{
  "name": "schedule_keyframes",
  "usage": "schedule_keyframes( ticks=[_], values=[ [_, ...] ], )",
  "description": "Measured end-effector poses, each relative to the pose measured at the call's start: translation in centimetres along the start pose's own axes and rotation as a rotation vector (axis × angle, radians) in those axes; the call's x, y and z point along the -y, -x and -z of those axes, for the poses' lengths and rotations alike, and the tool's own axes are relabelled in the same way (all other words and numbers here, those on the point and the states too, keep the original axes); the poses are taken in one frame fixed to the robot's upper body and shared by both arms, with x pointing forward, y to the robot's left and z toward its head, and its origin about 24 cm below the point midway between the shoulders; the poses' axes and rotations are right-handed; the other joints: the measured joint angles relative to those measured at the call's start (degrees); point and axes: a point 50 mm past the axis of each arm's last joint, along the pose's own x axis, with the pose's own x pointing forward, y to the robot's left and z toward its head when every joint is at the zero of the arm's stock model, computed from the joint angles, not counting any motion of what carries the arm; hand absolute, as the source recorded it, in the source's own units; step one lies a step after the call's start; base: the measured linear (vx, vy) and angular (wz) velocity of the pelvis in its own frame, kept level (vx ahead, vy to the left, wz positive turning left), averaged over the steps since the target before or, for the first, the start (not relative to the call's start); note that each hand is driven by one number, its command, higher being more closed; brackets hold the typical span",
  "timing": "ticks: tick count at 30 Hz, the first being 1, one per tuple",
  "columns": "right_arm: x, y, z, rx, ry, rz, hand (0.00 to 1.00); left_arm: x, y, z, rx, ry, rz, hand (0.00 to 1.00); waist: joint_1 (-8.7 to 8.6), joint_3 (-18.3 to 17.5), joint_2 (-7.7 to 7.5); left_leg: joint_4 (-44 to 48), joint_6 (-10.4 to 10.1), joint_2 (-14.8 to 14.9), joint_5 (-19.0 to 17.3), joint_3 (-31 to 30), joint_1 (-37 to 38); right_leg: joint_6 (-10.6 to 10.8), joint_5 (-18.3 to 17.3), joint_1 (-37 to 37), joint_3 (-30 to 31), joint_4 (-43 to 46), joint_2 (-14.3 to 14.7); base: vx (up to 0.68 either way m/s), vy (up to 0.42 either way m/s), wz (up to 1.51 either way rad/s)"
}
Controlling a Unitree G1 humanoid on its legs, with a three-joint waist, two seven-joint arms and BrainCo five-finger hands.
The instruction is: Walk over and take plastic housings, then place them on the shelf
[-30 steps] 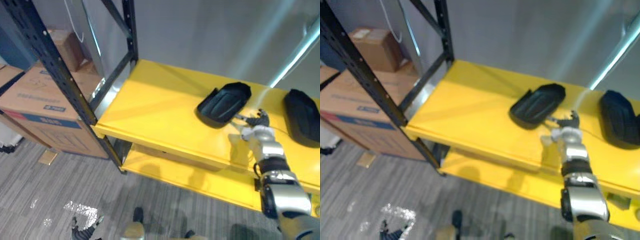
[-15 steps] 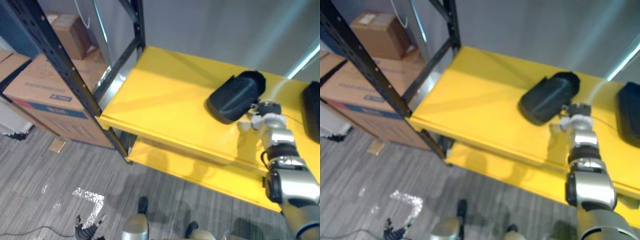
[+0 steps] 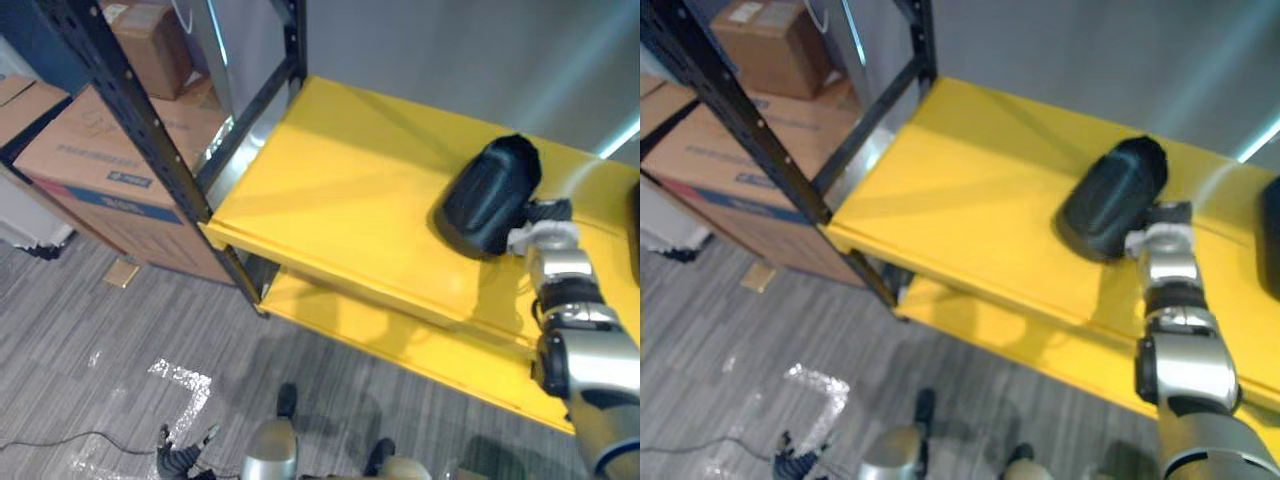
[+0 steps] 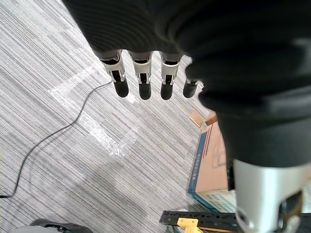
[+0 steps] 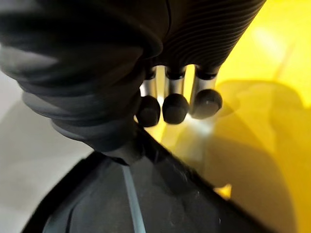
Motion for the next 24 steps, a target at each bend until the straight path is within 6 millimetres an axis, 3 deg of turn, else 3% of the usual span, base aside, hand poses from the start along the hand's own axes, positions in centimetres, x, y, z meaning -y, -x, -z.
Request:
schedule_keyframes(
  ticks=[5, 9, 13, 24],
  values=[
    [3.4, -0.8, -0.1, 0.034, 0.158, 0.112, 1.0, -0.1, -0.2, -0.6, 0.018, 0.026, -0.005, 0.0, 0.05, 0.1, -0.13, 0.0, 0.2, -0.1, 0.3, -0.6, -0.6, 0.4, 0.8, -0.3, 0.0, -0.1, 0.2, 0.0, 0.003, 0.03],
    [6.6, -1.2, -1.5, 0.118, 0.293, 0.205, 1.0, -0.2, -0.3, -1.0, 0.038, 0.027, 0.005, 0.0, -0.1, 0.1, -0.14, 0.0, 0.1, 0.4, 0.3, -0.5, -0.9, 0.3, 0.9, -0.6, 0.2, -0.3, 0.4, 0.0, -0.009, -0.02],
    [8.2, -1.2, -3.1, 0.173, 0.378, 0.243, 1.0, -0.4, -0.5, -1.4, 0.051, 0.021, 0.011, 0.0, -0.19, 0.1, -0.14, 0.0, 0.0, 0.8, 0.4, -0.4, -1.0, 0.2, 0.9, -0.8, 0.3, -0.4, 0.8, 0.0, -0.005, -0.01],
    [7.1, -1.1, -4.3, 0.239, 0.463, 0.106, 1.0, -0.5, -0.8, -1.7, 0.05, 0.01, 0.024, 0.0, 0.03, 0.1, -0.14, 0.1, -0.2, 1.2, 0.6, 0.1, -2.1, -0.2, 1.1, -2.0, 0.6, -0.5, 1.3, 0.0, -0.001, 0.0]
  ],
)
